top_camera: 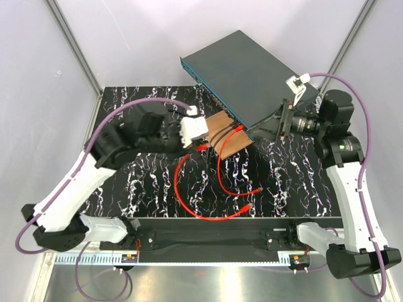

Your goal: Insert the plug into the switch port

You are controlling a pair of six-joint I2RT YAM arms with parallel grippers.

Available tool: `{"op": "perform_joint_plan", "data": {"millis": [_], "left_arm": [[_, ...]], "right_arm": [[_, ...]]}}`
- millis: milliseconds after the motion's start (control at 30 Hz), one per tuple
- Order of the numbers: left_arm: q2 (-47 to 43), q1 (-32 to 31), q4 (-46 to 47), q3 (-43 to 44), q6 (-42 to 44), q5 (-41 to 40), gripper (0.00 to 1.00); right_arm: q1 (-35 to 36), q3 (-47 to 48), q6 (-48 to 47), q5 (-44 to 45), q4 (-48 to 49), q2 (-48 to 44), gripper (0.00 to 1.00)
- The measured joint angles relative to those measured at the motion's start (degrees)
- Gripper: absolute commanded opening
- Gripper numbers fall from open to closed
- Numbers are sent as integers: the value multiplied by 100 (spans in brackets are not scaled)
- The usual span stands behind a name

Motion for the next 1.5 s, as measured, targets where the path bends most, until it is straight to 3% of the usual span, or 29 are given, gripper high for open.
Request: {"op": "perform_joint_plan", "data": {"millis": [433, 800, 900, 1000, 1067, 1100, 1133, 1267, 1367, 1500], "left_arm": [[1399, -376, 597, 632, -1211, -133, 0], [1467, -527, 868, 815, -1357, -131, 0], [1484, -564, 885, 815, -1355, -133, 0], [1534, -573, 898, 815, -1355, -146, 0], [1572, -573, 909, 815, -1355, -155, 0], [1587, -573, 909, 815, -1353, -173, 0], [1593, -573, 911, 815, -1355, -175, 2], [1589, -573, 962, 785, -1360, -179, 29], [1471, -588, 1220, 527, -1432, -175, 37], [1268, -599, 1534, 192, -1443, -232, 37]], "right_arm": [[820, -153, -385, 540, -81, 155, 69], [1062, -332, -579, 789, -232, 417, 58], [1073, -332, -575, 793, -227, 479, 50], [1088, -332, -551, 787, -210, 485, 33], [1091, -332, -531, 774, -201, 485, 9], [1095, -332, -540, 769, -197, 485, 1], [1095, -334, -525, 782, -197, 485, 0], [1093, -352, -444, 800, -188, 481, 0], [1080, -420, -267, 844, -83, 476, 0], [1025, -693, 310, 728, 216, 474, 0]]}}
